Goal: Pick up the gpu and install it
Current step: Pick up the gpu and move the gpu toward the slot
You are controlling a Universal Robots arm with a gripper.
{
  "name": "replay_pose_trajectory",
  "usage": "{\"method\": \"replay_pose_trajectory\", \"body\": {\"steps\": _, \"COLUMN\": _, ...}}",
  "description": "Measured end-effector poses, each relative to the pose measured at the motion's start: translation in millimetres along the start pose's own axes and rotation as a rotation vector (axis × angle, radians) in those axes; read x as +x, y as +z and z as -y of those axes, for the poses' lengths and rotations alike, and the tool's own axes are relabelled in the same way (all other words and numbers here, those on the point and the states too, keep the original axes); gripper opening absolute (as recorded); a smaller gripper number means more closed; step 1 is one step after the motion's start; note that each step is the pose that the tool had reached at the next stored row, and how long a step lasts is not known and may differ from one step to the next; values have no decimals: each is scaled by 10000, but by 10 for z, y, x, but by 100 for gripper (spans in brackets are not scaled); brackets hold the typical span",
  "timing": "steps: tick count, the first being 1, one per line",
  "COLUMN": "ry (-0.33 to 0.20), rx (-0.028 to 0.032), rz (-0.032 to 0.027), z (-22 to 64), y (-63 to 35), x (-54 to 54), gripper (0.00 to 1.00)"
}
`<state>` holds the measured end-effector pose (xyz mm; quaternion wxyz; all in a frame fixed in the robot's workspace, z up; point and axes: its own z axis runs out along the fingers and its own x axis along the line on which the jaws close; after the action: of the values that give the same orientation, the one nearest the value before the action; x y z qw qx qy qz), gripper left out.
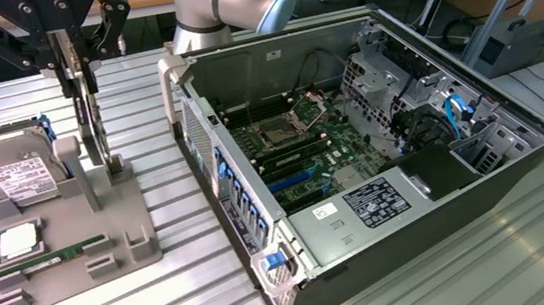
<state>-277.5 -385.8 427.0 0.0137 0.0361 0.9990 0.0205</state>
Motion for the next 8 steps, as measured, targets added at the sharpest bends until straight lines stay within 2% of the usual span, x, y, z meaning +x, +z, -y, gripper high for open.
{"method": "replay_pose_trajectory", "body": {"steps": 8, "ry": 1, "rx": -1, "rz": 0, "z": 0, "y": -57, "x": -1, "gripper": 27}}
